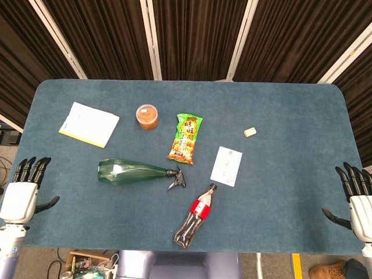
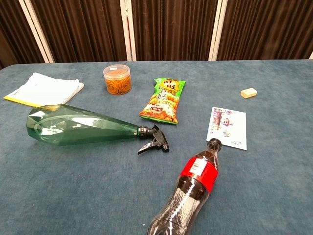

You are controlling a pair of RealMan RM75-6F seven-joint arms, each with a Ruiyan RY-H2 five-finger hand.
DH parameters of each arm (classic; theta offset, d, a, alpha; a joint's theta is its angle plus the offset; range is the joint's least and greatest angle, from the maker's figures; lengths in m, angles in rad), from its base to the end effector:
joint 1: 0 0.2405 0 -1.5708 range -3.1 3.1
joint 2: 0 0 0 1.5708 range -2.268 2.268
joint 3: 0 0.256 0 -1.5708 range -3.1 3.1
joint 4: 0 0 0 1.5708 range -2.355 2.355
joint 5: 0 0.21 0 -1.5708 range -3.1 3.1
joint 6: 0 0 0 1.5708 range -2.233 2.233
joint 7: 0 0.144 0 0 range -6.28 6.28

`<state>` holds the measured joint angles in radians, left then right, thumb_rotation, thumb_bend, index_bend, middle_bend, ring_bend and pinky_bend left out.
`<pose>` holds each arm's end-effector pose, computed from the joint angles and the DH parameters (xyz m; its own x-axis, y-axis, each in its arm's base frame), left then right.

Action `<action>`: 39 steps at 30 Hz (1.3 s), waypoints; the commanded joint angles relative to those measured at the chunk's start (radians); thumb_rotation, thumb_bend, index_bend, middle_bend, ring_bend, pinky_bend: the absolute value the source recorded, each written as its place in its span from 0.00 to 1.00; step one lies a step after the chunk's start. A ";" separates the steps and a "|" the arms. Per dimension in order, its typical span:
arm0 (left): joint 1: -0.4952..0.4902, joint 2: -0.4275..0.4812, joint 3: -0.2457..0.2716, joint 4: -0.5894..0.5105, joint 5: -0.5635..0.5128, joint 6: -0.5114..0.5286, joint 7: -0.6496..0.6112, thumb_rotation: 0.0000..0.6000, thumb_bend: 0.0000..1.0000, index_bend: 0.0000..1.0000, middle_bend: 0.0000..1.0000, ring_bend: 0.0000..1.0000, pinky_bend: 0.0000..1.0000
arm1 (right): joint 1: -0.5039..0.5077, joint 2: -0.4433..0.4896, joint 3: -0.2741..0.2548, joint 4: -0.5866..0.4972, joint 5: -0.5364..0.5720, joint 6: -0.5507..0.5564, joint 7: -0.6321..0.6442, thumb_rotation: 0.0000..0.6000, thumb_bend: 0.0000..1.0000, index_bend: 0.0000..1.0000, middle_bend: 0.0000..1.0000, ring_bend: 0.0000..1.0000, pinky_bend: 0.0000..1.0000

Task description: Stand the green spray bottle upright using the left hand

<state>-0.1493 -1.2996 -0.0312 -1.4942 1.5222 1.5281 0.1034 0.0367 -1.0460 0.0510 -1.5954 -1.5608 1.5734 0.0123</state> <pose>-0.2997 0.1971 0.1127 0.4316 -0.0480 0.9008 0.8968 -0.0849 -0.4342 -0.3136 -0.1661 0.1921 0.4658 0.0708 0.8821 -0.8832 -0.0244 0.4683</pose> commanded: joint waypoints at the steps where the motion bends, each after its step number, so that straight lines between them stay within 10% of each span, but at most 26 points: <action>1: -0.005 -0.009 -0.003 0.007 0.006 -0.003 -0.002 1.00 0.12 0.06 0.09 0.01 0.03 | -0.003 -0.002 -0.002 -0.002 -0.002 0.003 -0.005 1.00 0.18 0.00 0.00 0.00 0.00; 9: -0.056 -0.057 -0.018 -0.030 0.015 -0.067 0.071 1.00 0.12 0.12 0.09 0.01 0.03 | 0.002 -0.001 0.006 -0.003 -0.002 0.000 0.011 1.00 0.18 0.00 0.00 0.00 0.00; 18: -0.235 -0.226 -0.137 -0.152 -0.092 -0.254 0.477 1.00 0.13 0.16 0.09 0.01 0.03 | 0.000 0.031 0.006 0.010 -0.013 0.007 0.111 1.00 0.18 0.00 0.00 0.00 0.00; 30: -0.493 -0.531 -0.298 -0.054 -0.413 -0.416 0.918 1.00 0.13 0.16 0.08 0.01 0.03 | -0.046 0.076 0.004 0.057 -0.063 0.124 0.312 1.00 0.18 0.00 0.00 0.00 0.00; 39: -0.573 -0.622 -0.295 0.040 -0.547 -0.421 1.024 1.00 0.13 0.17 0.07 0.01 0.03 | -0.063 0.088 0.007 0.094 -0.078 0.171 0.406 1.00 0.18 0.00 0.00 0.00 0.00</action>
<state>-0.7074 -1.9066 -0.3260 -1.4703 0.9991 1.1091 1.1099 -0.0217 -0.9606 0.0567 -1.5071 -1.6358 1.7369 0.4101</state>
